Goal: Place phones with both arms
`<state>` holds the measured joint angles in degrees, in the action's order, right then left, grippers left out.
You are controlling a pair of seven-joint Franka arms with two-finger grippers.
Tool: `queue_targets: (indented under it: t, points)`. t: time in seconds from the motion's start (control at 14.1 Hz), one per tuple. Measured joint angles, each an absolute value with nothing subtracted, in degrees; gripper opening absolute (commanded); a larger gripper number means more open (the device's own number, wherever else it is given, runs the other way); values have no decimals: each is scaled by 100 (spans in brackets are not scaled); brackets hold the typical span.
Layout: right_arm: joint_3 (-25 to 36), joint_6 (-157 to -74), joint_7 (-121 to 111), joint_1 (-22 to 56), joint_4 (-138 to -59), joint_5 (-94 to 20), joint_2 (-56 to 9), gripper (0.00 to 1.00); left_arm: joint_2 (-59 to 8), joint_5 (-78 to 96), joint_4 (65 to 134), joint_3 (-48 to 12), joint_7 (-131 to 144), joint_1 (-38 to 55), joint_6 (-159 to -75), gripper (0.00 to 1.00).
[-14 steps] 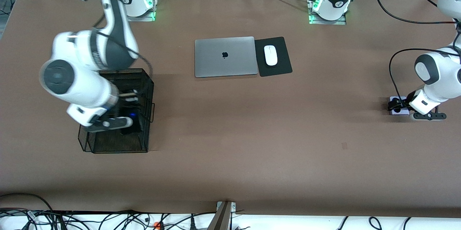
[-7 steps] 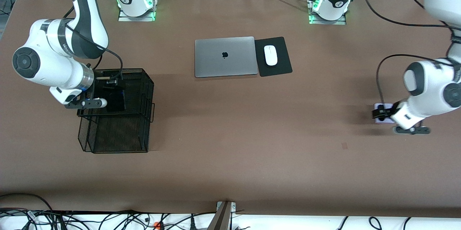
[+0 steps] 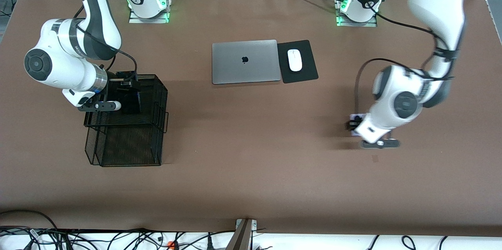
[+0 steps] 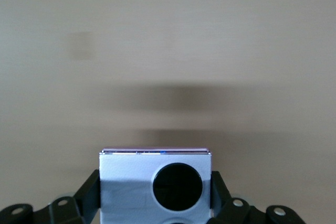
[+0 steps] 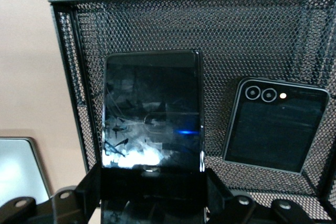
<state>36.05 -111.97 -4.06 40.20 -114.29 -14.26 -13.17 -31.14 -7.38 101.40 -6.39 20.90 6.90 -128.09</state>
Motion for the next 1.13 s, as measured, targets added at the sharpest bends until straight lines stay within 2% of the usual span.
queue_targets:
  t: [0.21,0.5,0.57,0.78,0.92,0.99,1.13]
  points:
    - [3600,-11396,-358,4037,-11481,-1428,-1450,14,-3420,-738,9658,-631,3096,1457,-12678,0]
    - [3594,-11634,-329,4072,-11474,-1829,-1670,18,-3893,-393,9092,-623,3651,2023,-12658,0]
    - [3592,-11662,-326,4075,-11469,-1856,-1688,29,-4031,-286,8912,-623,3845,2194,-12658,0]
    - [3589,-11673,-317,4077,-11469,-1870,-1703,48,-4402,-213,8368,-626,4567,2729,-12659,0]
    - [3584,-11674,-317,4078,-11469,-1882,-1745,52,-4710,-212,7884,-623,4958,3029,-12660,0]
    - [3581,-11678,-317,4078,-11468,-1886,-1769,58,-4895,-212,7629,-621,5071,3162,-12696,0]
    - [3577,-11722,-317,4079,-11466,-1896,-1826,59,-5260,-212,7208,-617,5137,3378,-13046,0]
